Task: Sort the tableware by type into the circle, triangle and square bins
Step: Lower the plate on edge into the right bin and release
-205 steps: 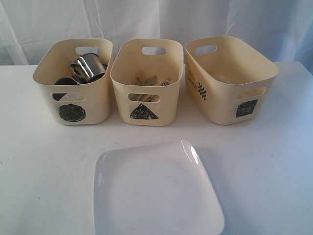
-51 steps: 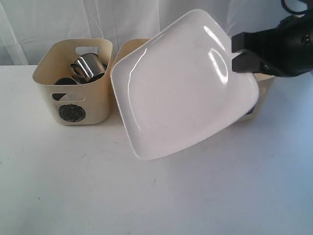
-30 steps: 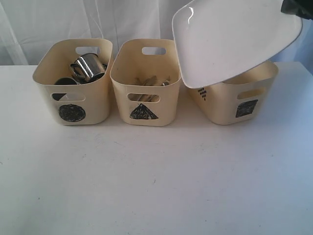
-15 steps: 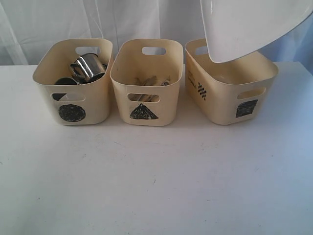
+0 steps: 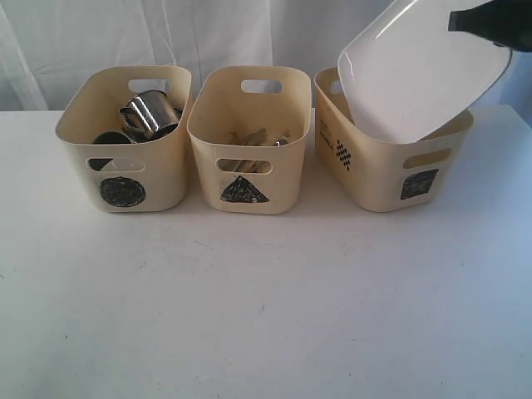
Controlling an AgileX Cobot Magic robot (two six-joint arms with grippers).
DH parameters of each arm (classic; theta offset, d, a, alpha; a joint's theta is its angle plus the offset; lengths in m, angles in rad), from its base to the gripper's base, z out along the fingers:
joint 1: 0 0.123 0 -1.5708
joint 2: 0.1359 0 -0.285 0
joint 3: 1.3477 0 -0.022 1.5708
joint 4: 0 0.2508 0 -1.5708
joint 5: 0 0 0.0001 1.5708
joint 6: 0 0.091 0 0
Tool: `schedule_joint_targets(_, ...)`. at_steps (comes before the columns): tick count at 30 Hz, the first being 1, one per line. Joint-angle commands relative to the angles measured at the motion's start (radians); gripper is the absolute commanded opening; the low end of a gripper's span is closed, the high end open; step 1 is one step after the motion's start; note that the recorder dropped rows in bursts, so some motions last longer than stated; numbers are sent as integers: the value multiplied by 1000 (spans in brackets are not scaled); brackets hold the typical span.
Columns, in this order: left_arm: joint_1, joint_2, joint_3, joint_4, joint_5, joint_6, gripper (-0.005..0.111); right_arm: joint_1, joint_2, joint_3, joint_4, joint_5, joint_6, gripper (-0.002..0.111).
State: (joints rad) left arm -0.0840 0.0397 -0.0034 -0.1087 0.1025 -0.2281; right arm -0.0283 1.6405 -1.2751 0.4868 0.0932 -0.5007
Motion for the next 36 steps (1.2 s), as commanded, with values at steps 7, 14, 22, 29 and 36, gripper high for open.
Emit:
schedule_joint_targets(7,2,-5,3,-9,-1,-1,0,-7,-8,-20,6,11,-69,39)
schedule_joint_targets(14,2,-5,3,-9,-1,-1,0,-7,-37,-20,10,42,-69,40)
schedule_joint_targets(22,2,-5,3,-9,-3,-1,0,-9,-98,-20,1,127,-79,0)
schedule_joint_targets(29,2,-5,3,-9,-3,-1,0,-35,-48,-20,1,74,45,0)
schedule_joint_targets(36,2,-5,3,-9,-3,-1,0,-124,64,-20,1,124,148,0)
